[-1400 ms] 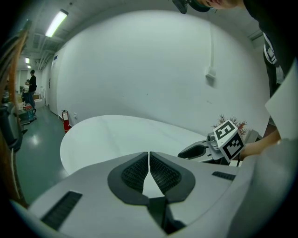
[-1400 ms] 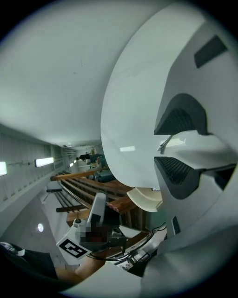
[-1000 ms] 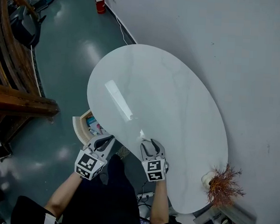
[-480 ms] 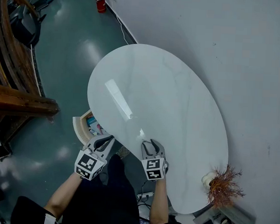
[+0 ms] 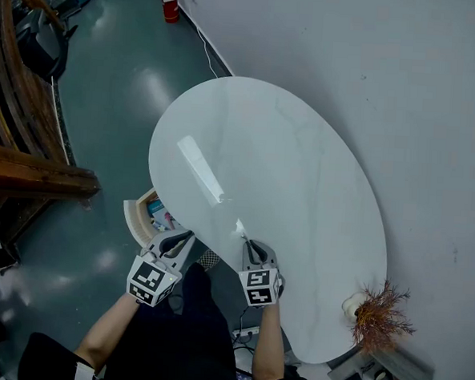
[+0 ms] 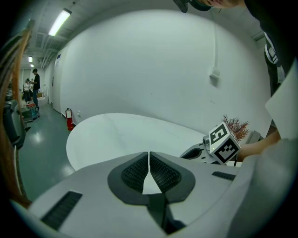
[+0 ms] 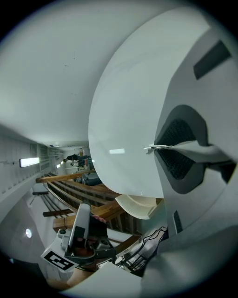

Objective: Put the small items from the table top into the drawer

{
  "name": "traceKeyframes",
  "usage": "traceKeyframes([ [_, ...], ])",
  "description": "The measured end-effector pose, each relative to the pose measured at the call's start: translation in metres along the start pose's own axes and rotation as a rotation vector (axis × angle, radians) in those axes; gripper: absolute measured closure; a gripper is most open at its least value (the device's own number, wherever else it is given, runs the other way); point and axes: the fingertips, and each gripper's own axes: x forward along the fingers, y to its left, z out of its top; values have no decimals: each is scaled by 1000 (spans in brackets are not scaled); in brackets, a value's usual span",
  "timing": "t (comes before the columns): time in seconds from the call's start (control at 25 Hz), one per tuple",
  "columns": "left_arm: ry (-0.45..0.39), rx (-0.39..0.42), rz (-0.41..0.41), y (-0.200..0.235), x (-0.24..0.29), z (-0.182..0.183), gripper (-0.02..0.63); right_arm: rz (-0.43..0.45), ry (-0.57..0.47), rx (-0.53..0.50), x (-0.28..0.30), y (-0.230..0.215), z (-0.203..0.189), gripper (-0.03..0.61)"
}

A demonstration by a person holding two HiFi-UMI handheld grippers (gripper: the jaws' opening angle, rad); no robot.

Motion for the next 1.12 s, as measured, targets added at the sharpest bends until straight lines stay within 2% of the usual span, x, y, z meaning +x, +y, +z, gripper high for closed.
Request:
traceKeyframes([
  [0.32, -8, 2, -3, 5, -2, 4, 589, -6, -10, 25, 1, 0, 3, 538],
  [0.64, -25, 9, 1, 12, -10, 10, 589, -14, -50, 20, -5, 5, 24, 538],
  [0.88, -52, 17, 18, 23, -24, 21, 589, -34, -141, -36, -18, 10, 65, 538],
  [1.12, -99, 40, 21, 35, -40, 41, 589, -60, -180, -35, -35, 19, 101, 538],
])
